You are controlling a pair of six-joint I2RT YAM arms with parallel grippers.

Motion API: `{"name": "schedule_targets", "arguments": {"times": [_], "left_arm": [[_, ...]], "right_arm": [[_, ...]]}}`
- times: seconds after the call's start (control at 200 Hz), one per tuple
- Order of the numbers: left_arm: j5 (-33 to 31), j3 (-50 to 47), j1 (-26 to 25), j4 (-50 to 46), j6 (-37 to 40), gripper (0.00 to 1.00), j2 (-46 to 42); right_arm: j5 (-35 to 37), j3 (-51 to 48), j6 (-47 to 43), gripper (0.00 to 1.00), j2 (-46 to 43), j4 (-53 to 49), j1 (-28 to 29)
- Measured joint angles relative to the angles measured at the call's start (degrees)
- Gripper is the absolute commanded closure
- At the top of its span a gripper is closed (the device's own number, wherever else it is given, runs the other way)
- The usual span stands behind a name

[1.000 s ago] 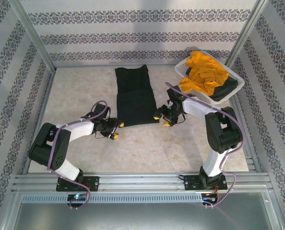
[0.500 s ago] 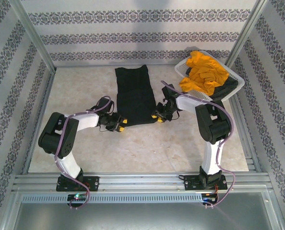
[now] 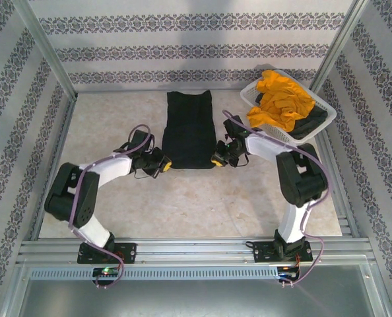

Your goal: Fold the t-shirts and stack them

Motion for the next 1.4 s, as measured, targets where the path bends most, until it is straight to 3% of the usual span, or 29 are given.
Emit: {"name": "schedule_targets", "arguments": {"times": [0.145,0.315,0.485,0.65,0.814,1.049,1.169,1.244,1.304,1.399], "left_arm": [[1.60,-8.15,-2.01,-2.29,0.59,1.00,-9.62],[1.73,-14.27,-7.72,-10.62,-0.24,1.00,-25.05],[0.59,-11.04,-9.14,-18.21,-1.44,1.00,-37.35],[-1.77,-2.08,-9.18,-21.84,-1.40,1.00,-35.54],[-3.06,8.68,-5.51,-21.64,-0.26,1.00,-24.55],[-2.45,26.93,2.38,-16.41,3.43,1.00,4.81],[-1.70,34.97,4.87,-13.00,4.85,0.91,18.71],[-1.86,37.55,5.88,-12.20,5.27,0.65,24.26],[-2.58,38.23,6.54,-12.26,5.77,0.55,26.12],[-3.98,38.69,6.97,-12.68,6.21,0.48,25.75]], "right_arm": [[-0.09,-9.42,0.48,1.00,-8.70,0.24,4.11],[-0.17,-18.51,4.85,1.00,-21.77,-4.02,9.64],[0.00,-18.45,11.47,1.00,-34.49,-8.90,11.04],[0.20,-12.81,16.83,1.00,-35.95,-13.42,8.83],[-0.26,-1.81,17.84,1.00,-26.60,-14.29,2.64],[-0.11,22.60,15.50,1.00,1.62,-13.44,-4.46],[-0.04,35.82,14.23,0.68,15.58,-12.96,-6.84],[-1.09,41.51,12.59,0.54,21.73,-12.35,-7.91],[-2.60,46.64,10.97,0.48,26.32,-12.37,-8.63],[-4.87,52.37,7.91,0.42,29.70,-12.66,-9.35]]}}
